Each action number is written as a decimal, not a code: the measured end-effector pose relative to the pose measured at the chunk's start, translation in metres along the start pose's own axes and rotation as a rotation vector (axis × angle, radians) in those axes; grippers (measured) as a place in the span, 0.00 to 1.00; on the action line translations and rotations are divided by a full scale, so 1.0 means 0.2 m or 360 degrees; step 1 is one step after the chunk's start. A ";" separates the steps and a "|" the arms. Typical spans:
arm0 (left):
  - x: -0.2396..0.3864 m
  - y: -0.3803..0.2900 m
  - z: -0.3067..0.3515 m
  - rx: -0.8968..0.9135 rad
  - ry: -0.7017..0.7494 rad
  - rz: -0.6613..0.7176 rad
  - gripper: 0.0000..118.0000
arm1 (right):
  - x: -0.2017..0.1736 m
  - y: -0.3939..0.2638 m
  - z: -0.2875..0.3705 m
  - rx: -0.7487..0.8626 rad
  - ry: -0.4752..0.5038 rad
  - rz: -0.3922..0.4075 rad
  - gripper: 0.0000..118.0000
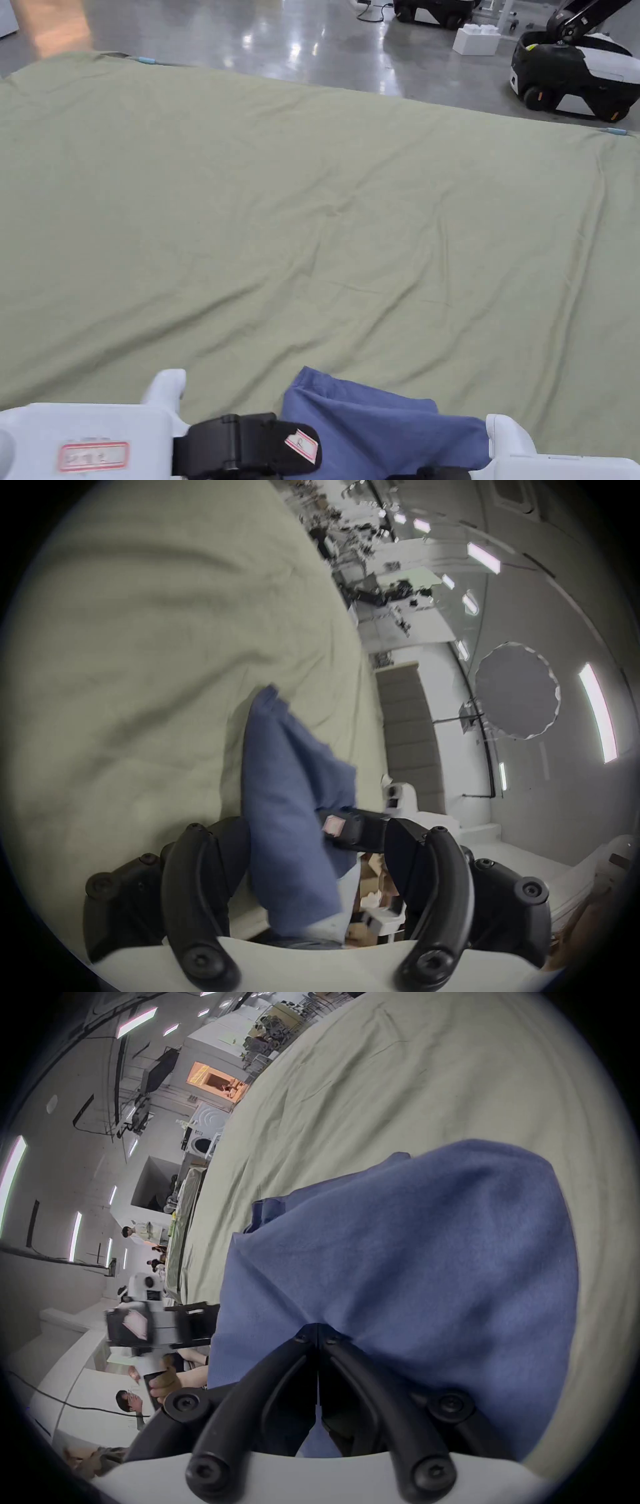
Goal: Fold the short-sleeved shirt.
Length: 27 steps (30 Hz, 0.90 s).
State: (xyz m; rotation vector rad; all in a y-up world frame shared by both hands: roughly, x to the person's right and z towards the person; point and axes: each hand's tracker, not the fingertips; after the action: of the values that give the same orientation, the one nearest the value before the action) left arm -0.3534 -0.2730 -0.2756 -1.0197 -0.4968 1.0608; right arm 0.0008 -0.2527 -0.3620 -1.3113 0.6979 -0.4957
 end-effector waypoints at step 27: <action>-0.18 0.40 0.53 -0.0227 0.0515 -0.0132 0.27 | 0.09 -0.30 0.67 0.0630 -0.0366 -0.0401 0.03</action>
State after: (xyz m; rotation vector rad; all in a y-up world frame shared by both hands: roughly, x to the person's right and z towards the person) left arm -0.4881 -0.2477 -0.2897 -1.2595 -0.3499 0.7757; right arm 0.1125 -0.1835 -0.2926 -1.0614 0.2266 -0.6379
